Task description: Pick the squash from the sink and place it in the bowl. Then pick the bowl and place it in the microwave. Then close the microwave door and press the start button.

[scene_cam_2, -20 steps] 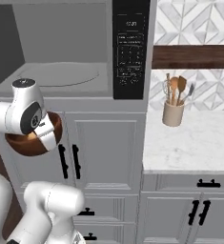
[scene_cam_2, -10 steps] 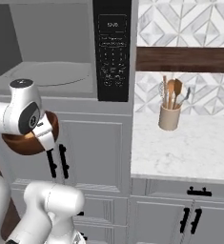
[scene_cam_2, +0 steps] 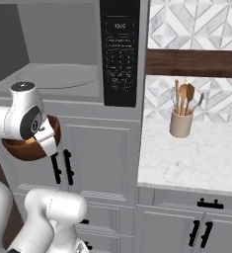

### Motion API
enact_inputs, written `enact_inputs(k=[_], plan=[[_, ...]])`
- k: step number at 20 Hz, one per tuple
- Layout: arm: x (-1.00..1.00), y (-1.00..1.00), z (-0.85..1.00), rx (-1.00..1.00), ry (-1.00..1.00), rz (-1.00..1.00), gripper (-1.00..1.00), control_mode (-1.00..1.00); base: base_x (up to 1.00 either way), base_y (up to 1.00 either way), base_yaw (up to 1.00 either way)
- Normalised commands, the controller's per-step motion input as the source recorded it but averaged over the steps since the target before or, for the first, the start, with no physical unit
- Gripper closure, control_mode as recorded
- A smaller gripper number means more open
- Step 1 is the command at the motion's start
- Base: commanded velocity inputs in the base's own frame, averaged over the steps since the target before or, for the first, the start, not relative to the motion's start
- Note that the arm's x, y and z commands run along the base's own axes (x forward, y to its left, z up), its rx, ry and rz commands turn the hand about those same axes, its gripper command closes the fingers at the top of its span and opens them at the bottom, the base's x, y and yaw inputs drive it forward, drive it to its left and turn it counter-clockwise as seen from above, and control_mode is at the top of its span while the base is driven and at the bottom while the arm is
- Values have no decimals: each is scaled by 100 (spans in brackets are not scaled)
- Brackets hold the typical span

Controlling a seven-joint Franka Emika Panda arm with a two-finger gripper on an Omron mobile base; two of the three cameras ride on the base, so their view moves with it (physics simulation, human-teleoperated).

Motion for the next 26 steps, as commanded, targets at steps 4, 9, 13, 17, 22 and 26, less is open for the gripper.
enact_inputs(k=[4,9,13,17,22,26], plan=[[0,0,0,0,0,0,100,100,3,1,17],[0,0,0,0,0,0,100,100,4,1,8],[0,0,0,0,0,0,100,100,0,0,0],[-42,0,21,5,-13,-5,100,-100,-5,0,-1],[-37,-1,74,7,-21,-8,100,-100,0,0,0],[18,-14,62,8,-11,-11,100,-100,0,0,0]])
